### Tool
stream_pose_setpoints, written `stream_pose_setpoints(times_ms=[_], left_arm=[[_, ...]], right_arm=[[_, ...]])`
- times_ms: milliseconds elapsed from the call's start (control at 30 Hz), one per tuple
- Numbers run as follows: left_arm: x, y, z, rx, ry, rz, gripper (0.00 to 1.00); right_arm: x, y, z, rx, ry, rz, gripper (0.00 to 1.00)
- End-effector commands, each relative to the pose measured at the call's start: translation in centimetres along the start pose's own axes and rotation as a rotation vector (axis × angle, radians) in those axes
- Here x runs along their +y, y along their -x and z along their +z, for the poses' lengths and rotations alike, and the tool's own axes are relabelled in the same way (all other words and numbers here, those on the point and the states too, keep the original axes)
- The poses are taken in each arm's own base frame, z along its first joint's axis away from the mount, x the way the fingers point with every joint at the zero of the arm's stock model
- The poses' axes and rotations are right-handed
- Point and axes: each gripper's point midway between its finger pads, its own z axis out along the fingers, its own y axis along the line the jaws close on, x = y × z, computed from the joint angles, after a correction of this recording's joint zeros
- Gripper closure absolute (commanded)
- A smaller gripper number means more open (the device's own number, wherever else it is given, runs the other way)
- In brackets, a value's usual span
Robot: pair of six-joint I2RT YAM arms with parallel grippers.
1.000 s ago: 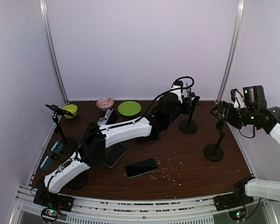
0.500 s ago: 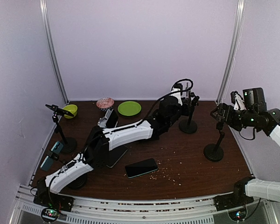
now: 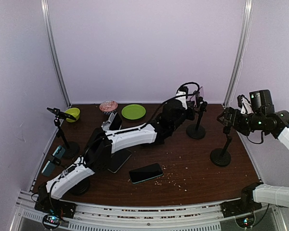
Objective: Remove the phone from the phone stand
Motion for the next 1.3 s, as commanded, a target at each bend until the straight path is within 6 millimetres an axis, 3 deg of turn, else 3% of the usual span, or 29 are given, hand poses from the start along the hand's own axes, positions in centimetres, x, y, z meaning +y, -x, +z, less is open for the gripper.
stream_pose_setpoints(times_ms=[0, 267, 533, 733, 933, 1133, 1267], left_arm=[[-2.4, 6.3, -1.7, -0.085, -0.061, -0.004, 1.00], [-3.6, 7.8, -4.9, -0.017, -0.140, -0.008, 1.00], [-5.9, 9.0, -10.3, 0.063, -0.302, 0.020, 1.00], [-8.3, 7.9, -13.9, 0.135, -0.408, 0.072, 1.00], [-9.8, 7.4, -15.8, 0.154, -0.434, 0.070, 1.00], [-11.2, 7.3, -16.8, 0.168, -0.453, 0.095, 1.00], [-11.9, 7.3, -17.0, 0.170, -0.461, 0.121, 1.00]], right_arm=[[0.3, 1.9, -1.7, -0.054, -0.021, -0.034, 0.00], [0.6, 1.8, -2.2, -0.038, -0.012, -0.090, 0.00], [2.6, -0.4, -1.4, 0.075, 0.102, -0.158, 0.00], [4.2, -2.2, -0.2, 0.168, 0.098, -0.228, 0.01], [5.8, -3.6, 0.5, 0.226, 0.081, -0.319, 0.01], [6.8, -4.8, 1.6, 0.268, 0.093, -0.333, 0.12], [7.5, -5.5, 1.8, 0.283, 0.098, -0.356, 0.25]])
